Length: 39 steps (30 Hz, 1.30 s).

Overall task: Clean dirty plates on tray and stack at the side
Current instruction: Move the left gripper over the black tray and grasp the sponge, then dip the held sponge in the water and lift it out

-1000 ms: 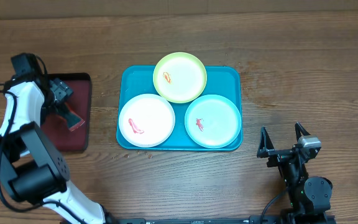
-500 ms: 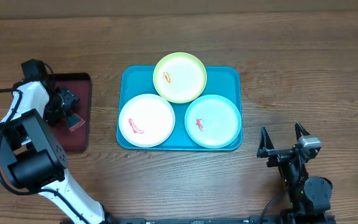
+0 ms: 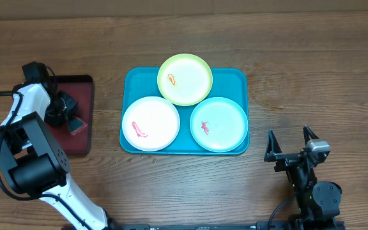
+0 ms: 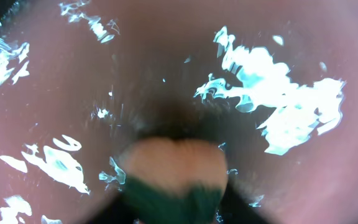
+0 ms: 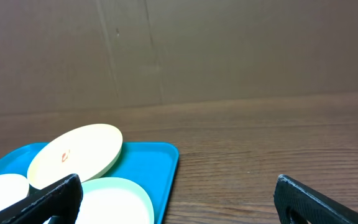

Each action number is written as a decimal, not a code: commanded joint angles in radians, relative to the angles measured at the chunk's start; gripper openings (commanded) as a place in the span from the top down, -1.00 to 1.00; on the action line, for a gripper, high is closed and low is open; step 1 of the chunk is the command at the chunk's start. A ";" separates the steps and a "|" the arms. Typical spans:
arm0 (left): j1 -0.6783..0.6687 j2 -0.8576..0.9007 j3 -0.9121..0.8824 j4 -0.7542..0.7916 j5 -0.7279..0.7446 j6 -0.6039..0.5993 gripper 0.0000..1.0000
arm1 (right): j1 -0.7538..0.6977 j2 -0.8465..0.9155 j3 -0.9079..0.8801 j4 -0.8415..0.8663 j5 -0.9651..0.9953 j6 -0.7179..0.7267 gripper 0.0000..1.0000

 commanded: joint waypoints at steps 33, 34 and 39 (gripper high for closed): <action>-0.006 0.012 0.019 -0.033 -0.045 0.021 -1.00 | 0.001 -0.008 -0.010 0.006 0.014 0.005 -1.00; -0.006 0.012 0.019 -0.006 -0.071 0.021 -0.99 | 0.001 -0.008 -0.010 0.006 0.014 0.005 -1.00; -0.006 0.013 0.019 0.046 -0.087 0.021 -0.99 | 0.001 -0.008 -0.010 0.006 0.014 0.005 -0.99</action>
